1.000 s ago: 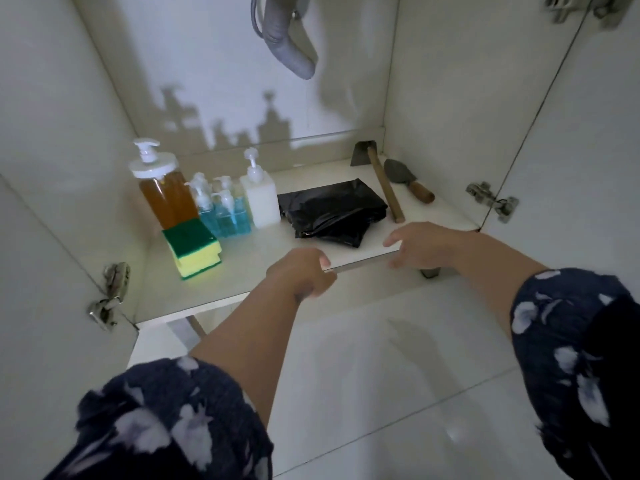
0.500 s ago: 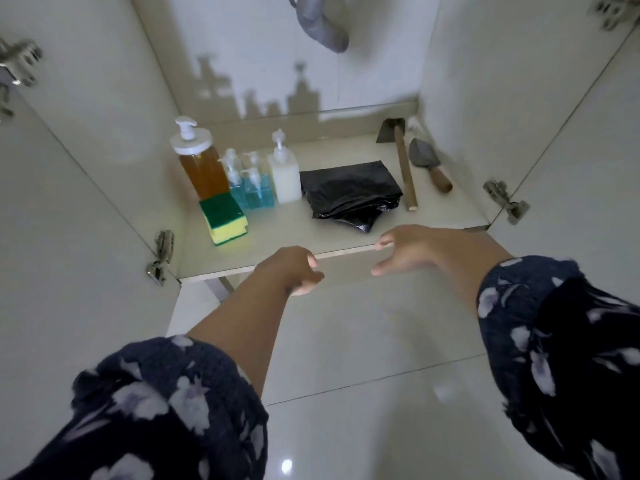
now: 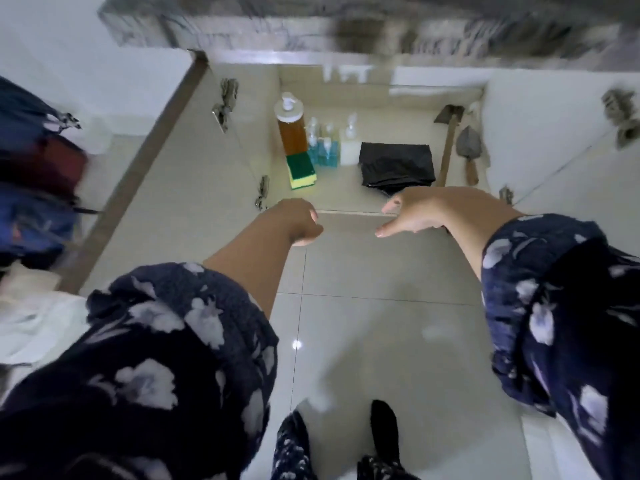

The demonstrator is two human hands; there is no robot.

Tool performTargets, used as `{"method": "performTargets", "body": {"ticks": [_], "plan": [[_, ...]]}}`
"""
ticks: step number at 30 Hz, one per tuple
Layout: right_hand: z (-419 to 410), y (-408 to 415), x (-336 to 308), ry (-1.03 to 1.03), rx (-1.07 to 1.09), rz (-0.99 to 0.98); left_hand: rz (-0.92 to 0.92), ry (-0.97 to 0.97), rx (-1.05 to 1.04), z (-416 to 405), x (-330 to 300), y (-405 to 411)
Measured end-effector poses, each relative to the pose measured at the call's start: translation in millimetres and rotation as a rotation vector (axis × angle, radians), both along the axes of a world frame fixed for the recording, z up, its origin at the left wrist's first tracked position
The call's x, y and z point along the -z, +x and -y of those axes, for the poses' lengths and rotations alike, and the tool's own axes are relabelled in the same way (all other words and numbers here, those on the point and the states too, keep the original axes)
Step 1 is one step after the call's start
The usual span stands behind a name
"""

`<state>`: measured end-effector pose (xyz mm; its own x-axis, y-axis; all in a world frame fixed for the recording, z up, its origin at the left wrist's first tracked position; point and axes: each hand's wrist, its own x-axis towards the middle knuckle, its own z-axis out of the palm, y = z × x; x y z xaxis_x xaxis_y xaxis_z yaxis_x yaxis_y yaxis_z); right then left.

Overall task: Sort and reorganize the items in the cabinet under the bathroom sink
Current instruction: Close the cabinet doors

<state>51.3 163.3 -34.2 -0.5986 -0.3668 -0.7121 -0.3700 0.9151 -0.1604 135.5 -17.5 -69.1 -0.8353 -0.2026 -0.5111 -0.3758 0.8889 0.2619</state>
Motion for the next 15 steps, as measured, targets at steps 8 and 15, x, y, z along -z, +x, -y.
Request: {"method": "performTargets", "body": {"ticks": [8,15], "plan": [[67,40,-69,-0.168,-0.340,-0.055,-0.168,-0.071,-0.407,34,-75,77],[110,65,-82,-0.251,-0.512,-0.086,-0.395,-0.306,-0.660,46,-81,143]]}}
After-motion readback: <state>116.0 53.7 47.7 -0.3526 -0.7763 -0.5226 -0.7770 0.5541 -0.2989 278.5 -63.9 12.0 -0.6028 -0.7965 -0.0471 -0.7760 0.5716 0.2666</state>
